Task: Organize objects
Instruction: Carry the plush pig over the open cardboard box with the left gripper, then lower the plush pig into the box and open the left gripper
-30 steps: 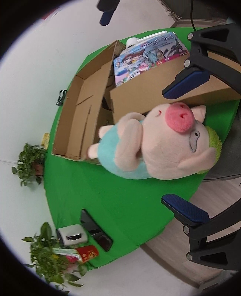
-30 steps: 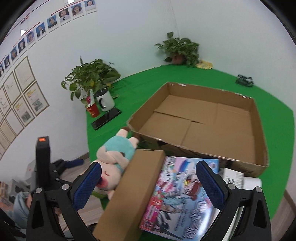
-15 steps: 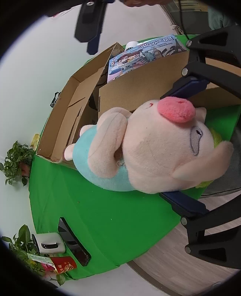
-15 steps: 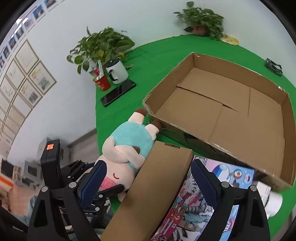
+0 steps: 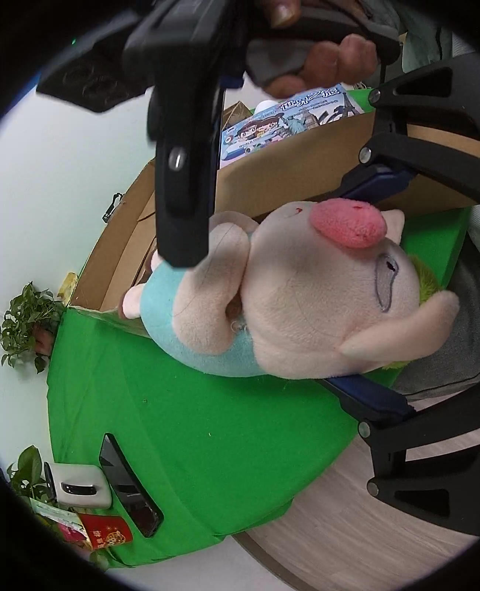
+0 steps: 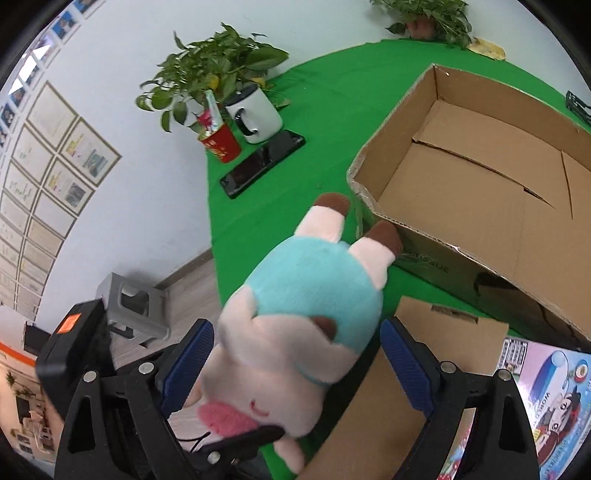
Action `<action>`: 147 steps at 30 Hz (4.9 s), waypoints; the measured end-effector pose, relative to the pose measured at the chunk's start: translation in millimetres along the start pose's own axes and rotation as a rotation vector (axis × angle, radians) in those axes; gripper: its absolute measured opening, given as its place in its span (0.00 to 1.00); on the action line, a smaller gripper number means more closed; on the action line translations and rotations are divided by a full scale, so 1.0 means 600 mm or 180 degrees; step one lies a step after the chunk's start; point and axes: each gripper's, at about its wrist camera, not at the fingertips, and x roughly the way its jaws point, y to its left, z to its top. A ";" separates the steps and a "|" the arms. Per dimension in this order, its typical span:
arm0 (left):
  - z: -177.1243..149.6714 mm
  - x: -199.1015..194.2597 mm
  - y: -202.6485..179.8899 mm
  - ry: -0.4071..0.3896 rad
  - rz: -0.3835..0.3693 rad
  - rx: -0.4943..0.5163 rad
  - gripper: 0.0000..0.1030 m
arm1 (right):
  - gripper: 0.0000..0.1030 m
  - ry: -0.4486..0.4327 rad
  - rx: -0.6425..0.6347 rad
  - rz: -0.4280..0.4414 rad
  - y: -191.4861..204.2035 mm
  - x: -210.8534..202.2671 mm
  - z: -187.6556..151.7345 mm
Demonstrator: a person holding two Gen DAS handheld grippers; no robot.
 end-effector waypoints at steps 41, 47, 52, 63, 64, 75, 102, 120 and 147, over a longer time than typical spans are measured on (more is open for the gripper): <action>0.111 -0.107 -0.162 -0.0602 0.0100 0.0610 0.66 | 0.66 -0.0776 -0.0261 -0.0113 0.044 -0.224 -0.003; 0.170 -0.098 -0.270 -0.0645 -0.0161 0.0747 0.66 | 0.66 -0.0892 -0.0338 -0.0484 0.006 -0.367 0.013; 0.220 -0.070 -0.306 -0.0622 -0.0291 0.0785 0.66 | 0.66 -0.0819 -0.0382 -0.0683 -0.031 -0.437 0.048; 0.256 -0.034 -0.268 -0.0494 -0.0233 0.0754 0.66 | 0.66 -0.0770 -0.0296 -0.0582 -0.079 -0.390 0.141; 0.258 -0.029 -0.255 -0.0467 -0.0214 0.0748 0.66 | 0.66 -0.0754 -0.0283 -0.0562 -0.079 -0.373 0.145; 0.297 0.037 -0.111 -0.0196 -0.0211 0.0486 0.66 | 0.66 -0.0407 -0.0106 -0.0405 -0.075 -0.190 0.202; 0.388 0.191 -0.010 0.0175 0.0172 0.0265 0.71 | 0.66 0.0084 0.0233 -0.0229 -0.228 0.074 0.345; 0.385 0.201 0.007 0.0101 0.0389 0.0459 0.51 | 0.85 -0.0581 0.0694 -0.0197 -0.272 -0.047 0.282; 0.124 -0.097 -0.262 -0.1372 0.0450 0.1290 0.86 | 1.00 -0.1779 0.0420 -0.2102 -0.144 -0.351 -0.181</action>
